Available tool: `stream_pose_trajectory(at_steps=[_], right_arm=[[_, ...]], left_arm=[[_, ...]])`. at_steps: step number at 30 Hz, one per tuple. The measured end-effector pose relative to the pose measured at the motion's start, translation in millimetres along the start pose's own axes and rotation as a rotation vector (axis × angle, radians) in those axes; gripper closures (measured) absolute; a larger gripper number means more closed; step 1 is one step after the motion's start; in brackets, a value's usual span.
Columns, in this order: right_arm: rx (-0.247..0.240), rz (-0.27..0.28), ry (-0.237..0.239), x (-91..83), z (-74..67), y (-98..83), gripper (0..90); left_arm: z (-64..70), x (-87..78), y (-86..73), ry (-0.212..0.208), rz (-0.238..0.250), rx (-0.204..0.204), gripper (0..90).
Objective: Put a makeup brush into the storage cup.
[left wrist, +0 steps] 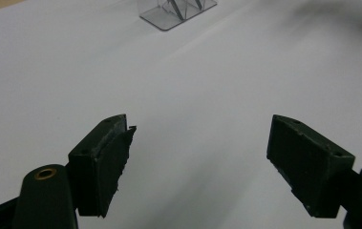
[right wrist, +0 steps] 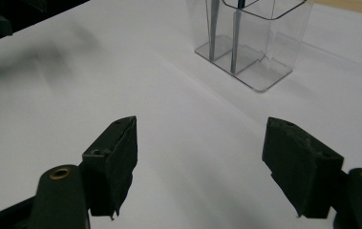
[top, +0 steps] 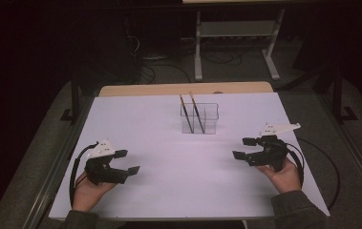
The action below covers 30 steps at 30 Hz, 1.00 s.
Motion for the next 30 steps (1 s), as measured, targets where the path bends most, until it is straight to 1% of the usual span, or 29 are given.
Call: stream_pose_trajectory(at_steps=[4, 6, 7, 10, 12, 18, 21, 23, 25, 30], right_arm=[[0.007, 0.006, -0.005, -1.9, -0.4, -4.0, 25.4], [0.012, 0.004, -0.009, -2.8, -0.7, -5.8, 24.9], [0.009, 0.009, -0.007, -2.9, -0.7, -6.8, 24.9], [0.013, 0.008, -0.011, -3.8, -1.0, -10.1, 24.6], [0.009, 0.009, -0.015, -4.5, -0.9, -12.2, 24.2], [0.021, 0.009, -0.021, -6.6, -1.2, -16.8, 23.0], [0.03, 0.014, -0.023, -6.8, -2.0, -18.5, 22.8], [0.023, 0.015, -0.024, -6.7, -1.7, -19.7, 22.5], [0.032, 0.013, -0.023, -6.4, -1.9, -20.4, 22.3], [0.029, 0.005, -0.022, -5.0, -3.4, -22.2, 22.2]], left_arm=[[0.2, 0.2, -0.5, -0.002, -0.001, 0.003, 21.7], [0.7, 0.7, -1.2, -0.004, -0.004, -0.005, 21.6], [0.4, 0.9, -1.4, -0.004, -0.005, 0.002, 21.6], [0.9, 1.2, -1.9, -0.007, -0.009, 0.003, 21.5], [1.4, 1.5, -2.1, -0.007, -0.008, 0.002, 21.5], [2.0, 1.7, -3.8, -0.011, -0.011, -0.006, 21.5], [1.6, 1.5, -4.3, -0.013, -0.014, -0.004, 21.5], [1.4, 1.6, -4.4, -0.013, -0.013, -0.003, 21.5], [1.1, 1.7, -4.7, -0.012, -0.013, 0.001, 21.5], [1.1, 2.1, -5.0, -0.012, -0.015, 0.001, 21.5]])
Point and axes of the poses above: each handheld gripper's, and its own axes: x roughly forward along the jaws, y roughly out of its top, z roughly to its right, the point moved 2 cm from there along x, roughly forward along the jaws, and after that the axes turned 5 degrees about -x, right-handed, at the moved point
